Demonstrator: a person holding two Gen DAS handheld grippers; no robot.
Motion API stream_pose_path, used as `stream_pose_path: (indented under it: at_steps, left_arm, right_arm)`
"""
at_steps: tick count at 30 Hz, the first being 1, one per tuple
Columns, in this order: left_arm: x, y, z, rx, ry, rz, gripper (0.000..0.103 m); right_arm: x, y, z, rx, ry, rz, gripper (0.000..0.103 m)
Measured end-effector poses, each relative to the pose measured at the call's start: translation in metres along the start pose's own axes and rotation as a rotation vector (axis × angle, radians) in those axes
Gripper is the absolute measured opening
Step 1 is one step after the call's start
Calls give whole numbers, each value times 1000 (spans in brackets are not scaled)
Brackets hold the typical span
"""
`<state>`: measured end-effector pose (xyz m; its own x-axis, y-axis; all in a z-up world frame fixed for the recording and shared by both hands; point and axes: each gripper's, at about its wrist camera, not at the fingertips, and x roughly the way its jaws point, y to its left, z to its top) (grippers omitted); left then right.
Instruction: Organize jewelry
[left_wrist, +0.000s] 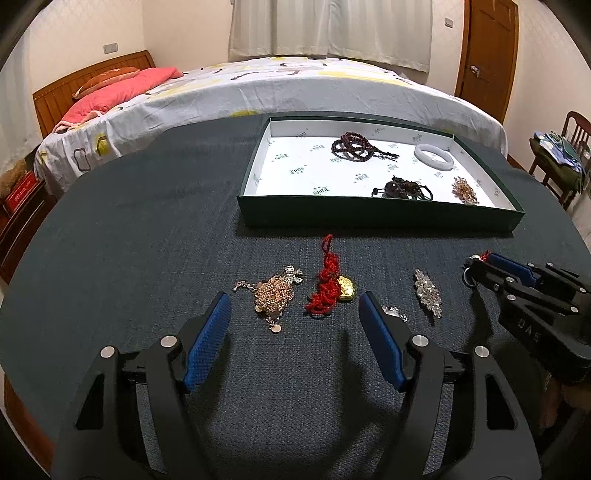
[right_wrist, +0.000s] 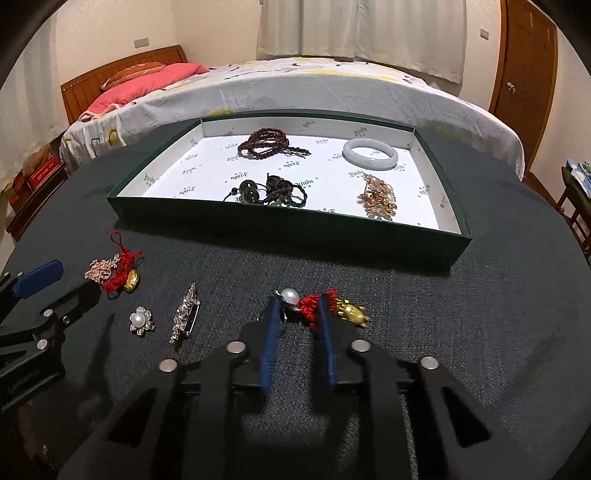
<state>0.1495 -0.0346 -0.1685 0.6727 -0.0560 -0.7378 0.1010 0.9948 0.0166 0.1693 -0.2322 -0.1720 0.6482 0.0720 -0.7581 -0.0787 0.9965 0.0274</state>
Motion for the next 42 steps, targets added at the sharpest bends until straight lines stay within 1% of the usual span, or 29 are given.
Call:
stream_pose_path:
  at_steps: [1, 5, 11, 14, 18, 25, 34, 36, 37, 38, 42]
  left_arm:
    - [0, -1, 0, 1, 0, 0, 70]
    - [0, -1, -1, 2, 1, -1, 70]
    - [0, -1, -1, 1, 1, 0, 70]
    - [1, -2, -1, -1, 3, -1, 70]
    - [1, -2, -1, -1, 2, -2, 70]
    - [1, -2, -1, 0, 3, -1, 70]
    - [2, -2, -3, 0, 5, -3, 70]
    - [4, -2, -4, 0, 8, -3, 70]
    - [4, -2, -4, 0, 8, -3, 70]
    - [4, -2, -4, 0, 9, -3, 70]
    - [4, -2, -5, 0, 10, -4, 70]
  right_arm:
    - [0, 0, 0, -2, -1, -1, 19]
    - [-2, 0, 0, -5, -7, 7, 8]
    - [-4, -1, 0, -8, -5, 14, 7]
    - [-4, -3, 0, -4, -7, 2, 7]
    - [-6, -8, 0, 17, -7, 10, 8]
    - [-15, -13, 3, 16, -33, -5, 9]
    - [-5, -23, 0, 34, 8, -4, 10]
    - [-6, -22, 0, 29, 3, -6, 29]
    - [-7, -22, 0, 32, -4, -10, 50]
    - [-9, -22, 0, 34, -17, -12, 55]
    - [-7, -24, -1, 33, -7, -13, 55]
